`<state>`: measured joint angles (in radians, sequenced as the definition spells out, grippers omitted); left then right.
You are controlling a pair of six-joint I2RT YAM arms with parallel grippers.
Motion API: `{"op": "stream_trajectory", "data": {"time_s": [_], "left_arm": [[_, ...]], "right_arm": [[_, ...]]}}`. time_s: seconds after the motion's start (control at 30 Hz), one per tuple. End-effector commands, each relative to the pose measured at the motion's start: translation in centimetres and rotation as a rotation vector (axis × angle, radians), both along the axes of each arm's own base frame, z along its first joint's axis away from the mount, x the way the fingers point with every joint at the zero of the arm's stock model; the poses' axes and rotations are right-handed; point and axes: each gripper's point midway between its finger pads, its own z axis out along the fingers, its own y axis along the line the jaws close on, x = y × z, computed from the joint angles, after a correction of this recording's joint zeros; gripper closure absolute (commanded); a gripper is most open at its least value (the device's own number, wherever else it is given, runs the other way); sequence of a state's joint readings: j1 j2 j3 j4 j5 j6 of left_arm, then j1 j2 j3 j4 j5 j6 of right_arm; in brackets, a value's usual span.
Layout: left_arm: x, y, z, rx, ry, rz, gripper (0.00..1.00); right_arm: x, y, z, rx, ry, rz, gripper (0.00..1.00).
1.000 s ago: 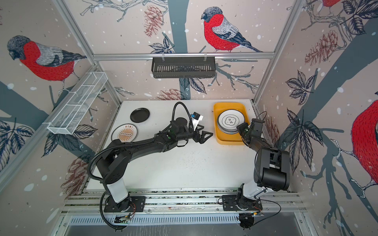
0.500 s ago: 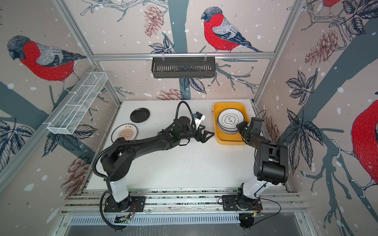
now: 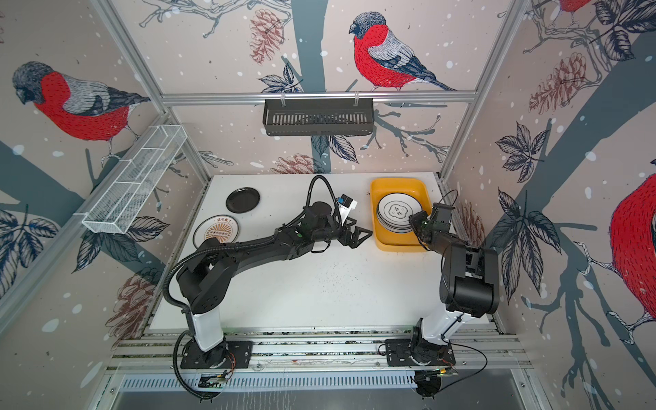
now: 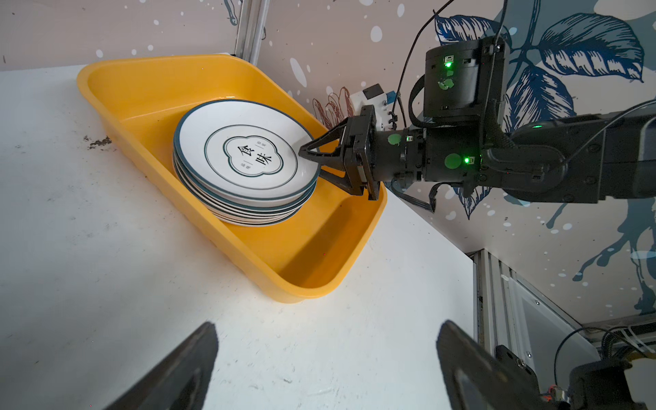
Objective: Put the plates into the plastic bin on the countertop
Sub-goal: 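Lower the white plate onto the stack and press it flat with the right gripper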
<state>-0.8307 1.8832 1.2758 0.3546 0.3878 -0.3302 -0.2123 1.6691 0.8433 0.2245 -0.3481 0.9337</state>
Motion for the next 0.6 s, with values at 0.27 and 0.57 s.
{"op": "stream_trajectory", "data": {"time_s": [0.27,0.57], "left_arm": [[-0.1,0.3,0.7,-0.011,-0.016,0.005,0.04],[0.1,1.4,1.3,-0.013,-0.025,0.040,0.04]], "right_arm": [[0.3,-0.1,1.8,-0.098,-0.006,0.014,0.31],[0.6,0.6,2.2,-0.157,0.031,0.038,0.13]]}}
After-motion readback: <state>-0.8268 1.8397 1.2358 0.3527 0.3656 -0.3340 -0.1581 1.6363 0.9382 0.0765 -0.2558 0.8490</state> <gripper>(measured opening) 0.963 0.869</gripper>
